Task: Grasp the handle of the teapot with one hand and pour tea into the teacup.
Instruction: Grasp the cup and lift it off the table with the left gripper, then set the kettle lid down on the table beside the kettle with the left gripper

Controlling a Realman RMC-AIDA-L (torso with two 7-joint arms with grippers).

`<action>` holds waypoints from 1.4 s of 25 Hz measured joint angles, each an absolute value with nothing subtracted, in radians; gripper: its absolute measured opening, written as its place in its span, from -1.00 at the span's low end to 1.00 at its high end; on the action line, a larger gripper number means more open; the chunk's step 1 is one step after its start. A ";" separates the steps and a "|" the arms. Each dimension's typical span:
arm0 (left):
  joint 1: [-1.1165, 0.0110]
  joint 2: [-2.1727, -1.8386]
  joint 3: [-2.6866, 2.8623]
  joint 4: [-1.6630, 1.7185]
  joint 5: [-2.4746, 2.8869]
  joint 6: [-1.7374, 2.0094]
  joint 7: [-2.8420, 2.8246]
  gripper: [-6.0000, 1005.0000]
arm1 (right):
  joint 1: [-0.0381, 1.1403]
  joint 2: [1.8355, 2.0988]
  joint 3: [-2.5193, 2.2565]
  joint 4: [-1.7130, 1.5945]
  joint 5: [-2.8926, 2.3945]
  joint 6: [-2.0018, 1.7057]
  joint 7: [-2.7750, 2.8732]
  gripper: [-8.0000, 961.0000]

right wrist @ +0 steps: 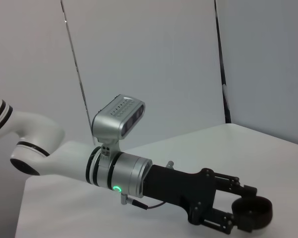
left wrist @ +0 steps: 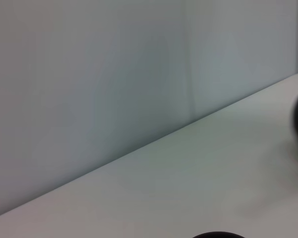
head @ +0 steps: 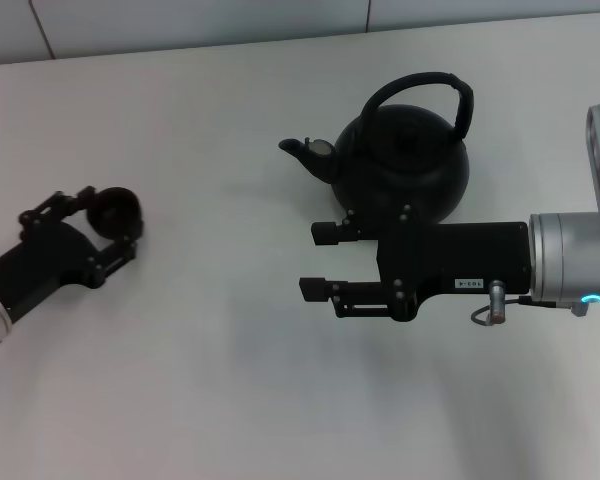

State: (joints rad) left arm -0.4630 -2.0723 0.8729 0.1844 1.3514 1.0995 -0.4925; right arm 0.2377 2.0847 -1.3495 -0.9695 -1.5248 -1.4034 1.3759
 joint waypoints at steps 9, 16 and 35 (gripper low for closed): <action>-0.460 -2.071 0.960 0.199 1.351 1.171 -0.551 0.41 | 0.238 2.085 -1.350 -0.968 -1.525 -1.404 1.376 0.34; -0.458 -2.072 1.012 0.199 1.351 1.177 -0.552 0.42 | 0.238 2.085 -1.350 -0.967 -1.525 -1.404 1.376 0.34; -0.454 -2.070 1.063 0.208 1.352 1.151 -0.601 0.46 | 0.245 2.083 -1.348 -0.962 -1.527 -1.404 1.373 0.34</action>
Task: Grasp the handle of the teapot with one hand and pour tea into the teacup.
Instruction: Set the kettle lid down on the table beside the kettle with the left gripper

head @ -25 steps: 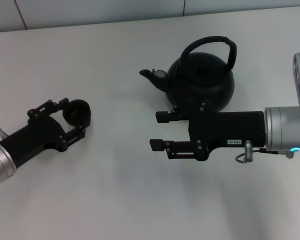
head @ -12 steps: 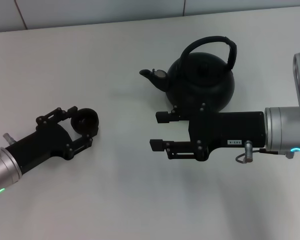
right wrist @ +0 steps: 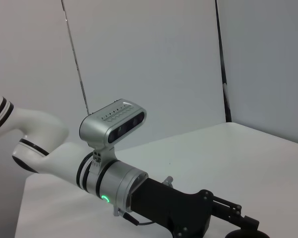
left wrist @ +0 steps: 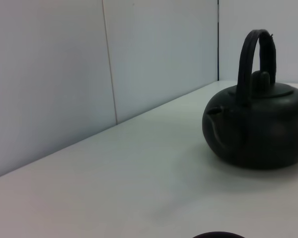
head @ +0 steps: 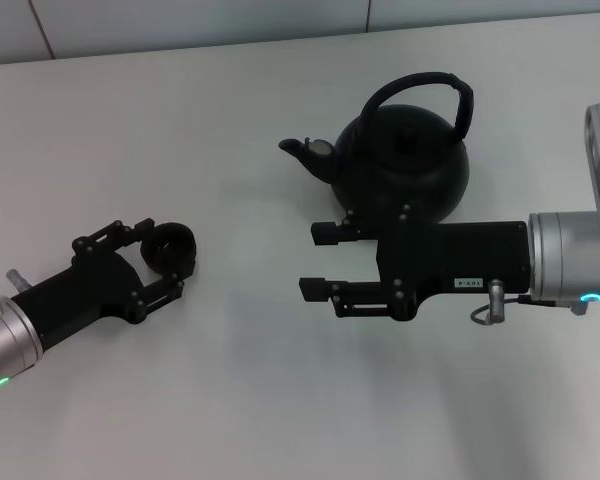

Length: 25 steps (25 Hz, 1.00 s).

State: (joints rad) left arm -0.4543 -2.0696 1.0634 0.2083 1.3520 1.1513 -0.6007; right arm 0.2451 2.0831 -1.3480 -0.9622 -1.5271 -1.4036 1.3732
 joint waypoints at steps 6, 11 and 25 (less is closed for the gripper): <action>-0.459 -2.069 1.065 0.212 1.370 1.135 -0.601 0.47 | 0.248 2.083 -1.346 -0.962 -1.529 -1.404 1.373 0.34; -0.456 -2.069 1.065 0.224 1.371 1.135 -0.604 0.48 | 0.249 2.083 -1.343 -0.962 -1.529 -1.404 1.373 0.34; -0.457 -2.069 1.064 0.232 1.371 1.135 -0.604 0.50 | 0.249 2.083 -1.341 -0.960 -1.529 -1.404 1.373 0.34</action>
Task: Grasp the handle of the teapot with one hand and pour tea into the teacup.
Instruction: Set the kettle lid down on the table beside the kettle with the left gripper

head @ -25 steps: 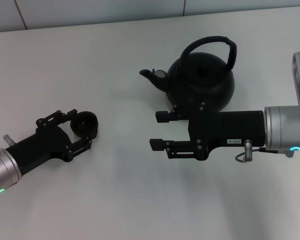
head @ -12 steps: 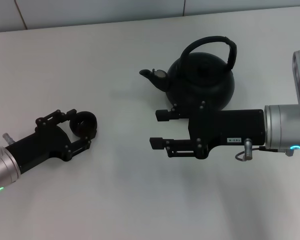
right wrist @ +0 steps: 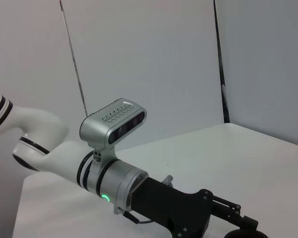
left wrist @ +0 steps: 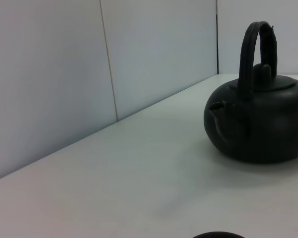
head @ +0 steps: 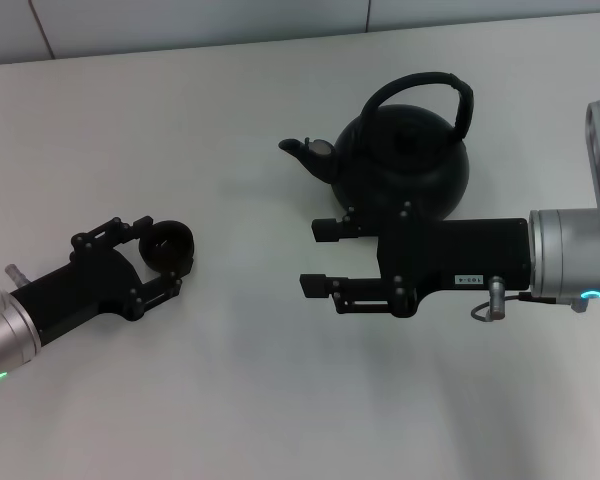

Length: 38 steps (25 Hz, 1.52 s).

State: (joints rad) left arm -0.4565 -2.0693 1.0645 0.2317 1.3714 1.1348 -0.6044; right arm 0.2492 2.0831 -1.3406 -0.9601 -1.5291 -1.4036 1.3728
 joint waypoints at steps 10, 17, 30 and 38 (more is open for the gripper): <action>-0.459 -2.069 1.073 0.232 1.373 1.123 -0.604 0.52 | 0.253 2.083 -1.341 -0.960 -1.528 -1.404 1.373 0.34; -0.461 -2.069 1.082 0.232 1.373 1.120 -0.604 0.53 | 0.253 2.083 -1.341 -0.959 -1.528 -1.404 1.373 0.34; -0.462 -2.069 1.092 0.233 1.373 1.120 -0.611 0.56 | 0.253 2.083 -1.341 -0.957 -1.528 -1.404 1.373 0.34; -0.456 -2.068 1.101 0.258 1.374 1.120 -0.656 0.57 | 0.253 2.083 -1.341 -0.955 -1.530 -1.403 1.373 0.34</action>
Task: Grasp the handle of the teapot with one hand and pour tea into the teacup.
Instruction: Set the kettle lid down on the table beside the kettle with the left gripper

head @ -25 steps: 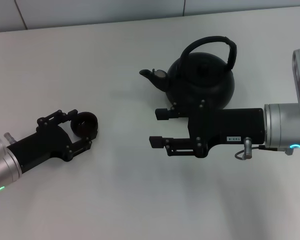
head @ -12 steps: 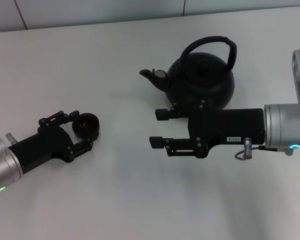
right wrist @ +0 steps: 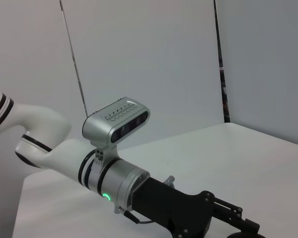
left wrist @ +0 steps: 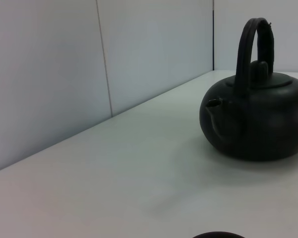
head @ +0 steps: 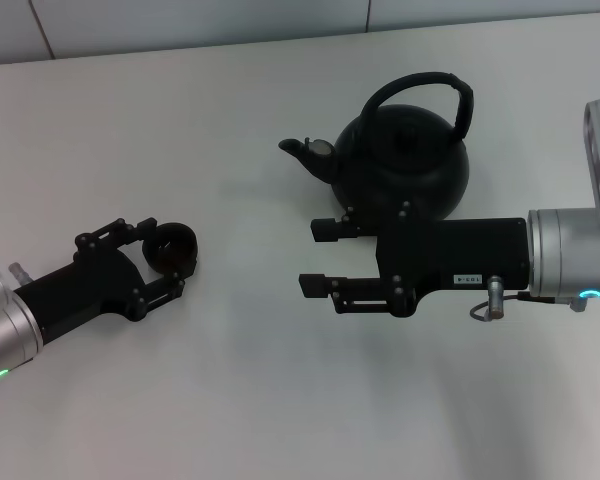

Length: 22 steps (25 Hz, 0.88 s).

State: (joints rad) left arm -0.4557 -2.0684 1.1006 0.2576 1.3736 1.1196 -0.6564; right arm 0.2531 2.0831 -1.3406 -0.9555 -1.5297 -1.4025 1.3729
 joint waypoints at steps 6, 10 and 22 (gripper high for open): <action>-0.454 -2.070 1.106 0.262 1.374 1.111 -0.658 0.58 | 0.253 2.083 -1.341 -0.955 -1.532 -1.399 1.373 0.34; -0.455 -2.071 1.105 0.261 1.375 1.110 -0.664 0.59 | 0.253 2.083 -1.341 -0.956 -1.532 -1.396 1.373 0.34; -0.455 -2.071 1.106 0.263 1.374 1.109 -0.672 0.61 | 0.253 2.083 -1.340 -0.956 -1.534 -1.394 1.373 0.34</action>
State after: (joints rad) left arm -0.4551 -2.0709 1.1061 0.2626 1.3745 1.1093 -0.6719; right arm 0.2531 2.0831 -1.3404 -0.9557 -1.5344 -1.3940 1.3729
